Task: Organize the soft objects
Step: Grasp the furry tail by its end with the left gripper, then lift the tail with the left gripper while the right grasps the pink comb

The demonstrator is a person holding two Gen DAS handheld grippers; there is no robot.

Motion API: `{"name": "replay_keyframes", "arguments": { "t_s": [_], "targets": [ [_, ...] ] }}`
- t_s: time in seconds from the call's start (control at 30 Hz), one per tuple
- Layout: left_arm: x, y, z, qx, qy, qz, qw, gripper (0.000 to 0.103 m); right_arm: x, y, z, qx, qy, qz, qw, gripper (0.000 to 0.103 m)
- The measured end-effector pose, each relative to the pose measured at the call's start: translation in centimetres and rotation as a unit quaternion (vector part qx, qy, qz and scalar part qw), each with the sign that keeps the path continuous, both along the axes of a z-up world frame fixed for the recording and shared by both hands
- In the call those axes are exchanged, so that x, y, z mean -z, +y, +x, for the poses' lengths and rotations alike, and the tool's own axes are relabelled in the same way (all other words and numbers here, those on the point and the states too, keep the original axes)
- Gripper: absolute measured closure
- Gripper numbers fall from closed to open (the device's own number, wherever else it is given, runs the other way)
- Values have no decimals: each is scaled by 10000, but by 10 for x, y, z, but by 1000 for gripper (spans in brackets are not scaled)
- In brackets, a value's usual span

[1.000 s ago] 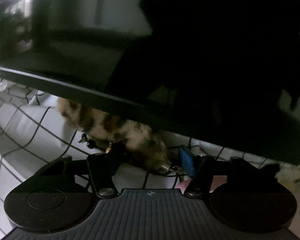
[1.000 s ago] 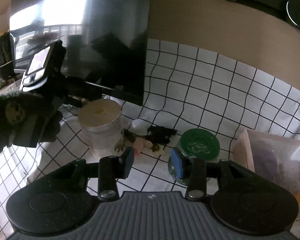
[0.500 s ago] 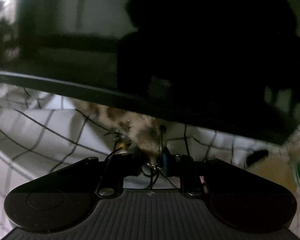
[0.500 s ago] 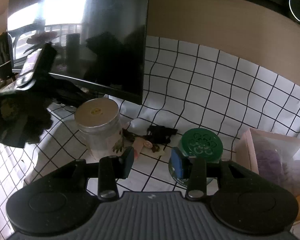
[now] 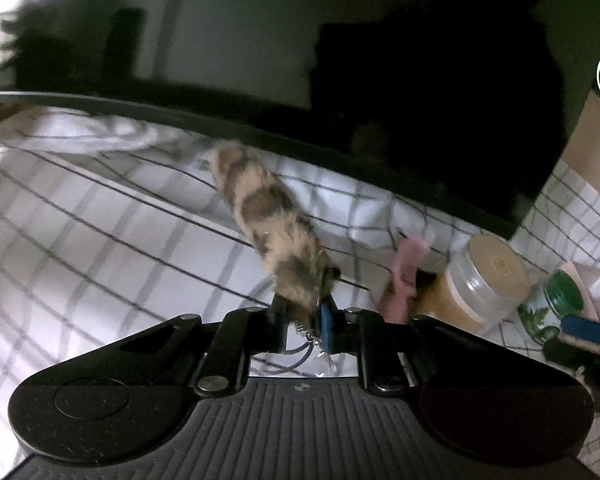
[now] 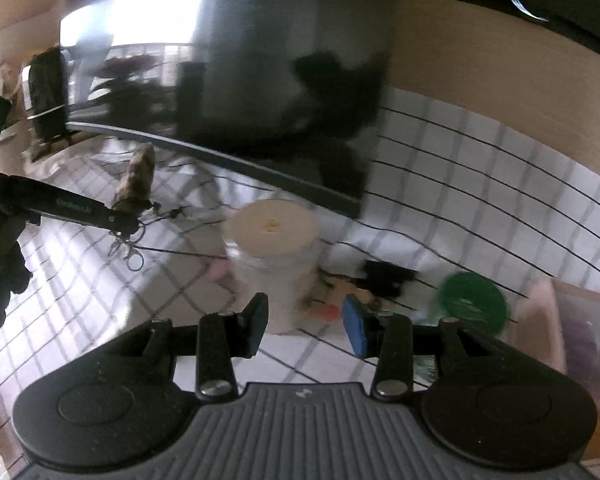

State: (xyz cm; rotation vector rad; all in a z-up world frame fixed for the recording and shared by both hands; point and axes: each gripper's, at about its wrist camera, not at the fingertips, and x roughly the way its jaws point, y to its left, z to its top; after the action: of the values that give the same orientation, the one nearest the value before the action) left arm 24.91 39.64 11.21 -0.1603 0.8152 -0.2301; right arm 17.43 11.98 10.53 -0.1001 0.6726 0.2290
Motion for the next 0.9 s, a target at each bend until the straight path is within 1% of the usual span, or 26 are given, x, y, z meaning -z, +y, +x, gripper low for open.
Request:
{"name": "replay_keyframes", "arguments": {
  "t_s": [0.1,0.13,0.2,0.27,0.3,0.37,0.43,0.5,0.53,0.57,0.63,0.7,0.77,0.9],
  "targets": [
    [-17,24,-12,-330,-307,64,9990,85,2,28,-3,-341,-70,-101,9993,62],
    [-19,34,-7,-438,-380,89,9983,85,3,36,-4,-425,-113,-172,9989,63],
    [-21,55,-9,-650,-489,92,9966,85,9,55,-6,-574,-203,-367,9975,63],
    [-22,65,-5,-766,-531,19,9956,85,17,69,-5,-599,-239,-488,9967,64],
    [-23,66,-6,-776,-522,-35,9956,85,22,74,-2,-520,-244,-477,9972,67],
    [-21,66,-4,-707,-487,-106,9963,85,31,79,6,-244,-182,-264,9992,70],
    [-19,63,-4,-567,-471,-129,9972,85,40,80,19,122,-113,162,9997,73],
    [-18,59,-6,-441,-476,-173,9977,85,51,78,33,471,49,714,9963,74],
    [-16,59,-8,-409,-484,-203,9978,85,57,77,40,626,135,937,9935,75],
    [-17,58,-8,-374,-491,-246,9978,85,63,78,46,845,210,1052,9906,75],
    [-13,61,-9,-315,-482,-295,9979,85,76,78,55,1223,369,1219,9843,76],
    [-10,63,-8,-261,-432,-306,9983,85,84,75,61,1440,499,1478,9772,76],
    [-7,65,-6,-243,-359,-296,9986,85,91,76,65,1594,563,1600,9725,75],
    [-3,66,-3,-241,-284,-393,9985,85,93,86,69,1665,443,1521,9732,75]
  ]
}}
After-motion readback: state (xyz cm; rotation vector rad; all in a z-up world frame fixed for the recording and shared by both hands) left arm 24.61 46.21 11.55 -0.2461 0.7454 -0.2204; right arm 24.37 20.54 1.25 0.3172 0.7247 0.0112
